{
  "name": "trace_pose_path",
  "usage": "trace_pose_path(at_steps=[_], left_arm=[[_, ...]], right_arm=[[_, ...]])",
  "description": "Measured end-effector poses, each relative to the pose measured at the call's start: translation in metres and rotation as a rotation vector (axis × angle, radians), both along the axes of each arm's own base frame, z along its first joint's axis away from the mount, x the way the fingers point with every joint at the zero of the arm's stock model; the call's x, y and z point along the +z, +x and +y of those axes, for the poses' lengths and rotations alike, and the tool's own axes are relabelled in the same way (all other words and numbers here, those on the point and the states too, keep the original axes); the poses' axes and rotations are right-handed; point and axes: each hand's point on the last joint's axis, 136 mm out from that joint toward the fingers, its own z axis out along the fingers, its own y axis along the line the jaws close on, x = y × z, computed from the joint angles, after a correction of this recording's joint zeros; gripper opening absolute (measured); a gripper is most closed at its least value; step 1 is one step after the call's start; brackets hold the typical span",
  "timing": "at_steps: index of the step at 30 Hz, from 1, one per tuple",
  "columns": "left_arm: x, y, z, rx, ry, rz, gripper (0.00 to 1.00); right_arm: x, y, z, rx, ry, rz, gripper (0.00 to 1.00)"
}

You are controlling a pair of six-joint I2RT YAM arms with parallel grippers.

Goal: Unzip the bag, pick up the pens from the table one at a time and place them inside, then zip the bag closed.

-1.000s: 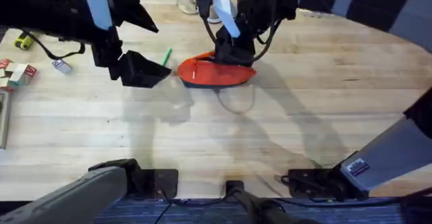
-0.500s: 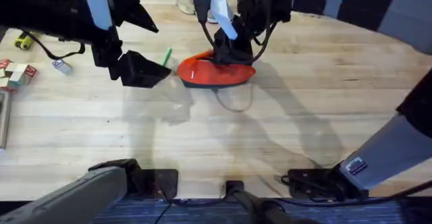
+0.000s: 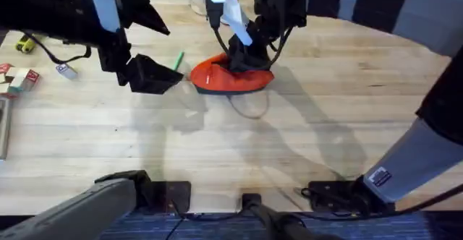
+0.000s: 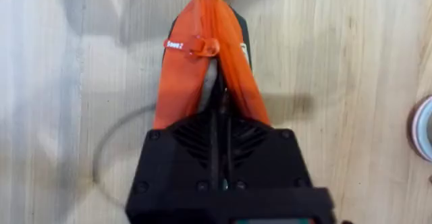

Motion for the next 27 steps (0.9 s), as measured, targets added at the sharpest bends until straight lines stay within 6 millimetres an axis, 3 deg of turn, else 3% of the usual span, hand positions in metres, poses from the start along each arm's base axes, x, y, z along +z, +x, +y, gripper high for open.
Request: trace_pose_path(at_steps=[2, 7, 8, 22, 27], left_arm=[[0.0, 0.0, 0.0, 0.0, 0.0, 0.0, 0.993], [0.0, 0.0, 0.0, 0.0, 0.0, 0.0, 0.994], [0.0, 0.0, 0.0, 0.0, 0.0, 0.0, 0.994], [-0.001, 0.0, 0.001, 0.002, 0.008, 0.001, 0.992], [-0.006, 0.001, 0.008, 0.023, 0.054, 0.009, 0.993]], right_arm=[[0.0, 0.0, 0.0, 0.002, -0.001, 0.0, 0.179], [0.0, -0.001, 0.0, 0.0, -0.003, 0.004, 0.876], [0.0, -0.001, 0.0, -0.001, -0.003, 0.005, 0.967], [0.001, -0.001, 0.0, -0.053, -0.001, 0.039, 0.997], [0.018, -0.002, -0.001, -0.11, 0.02, 0.045, 0.997]])
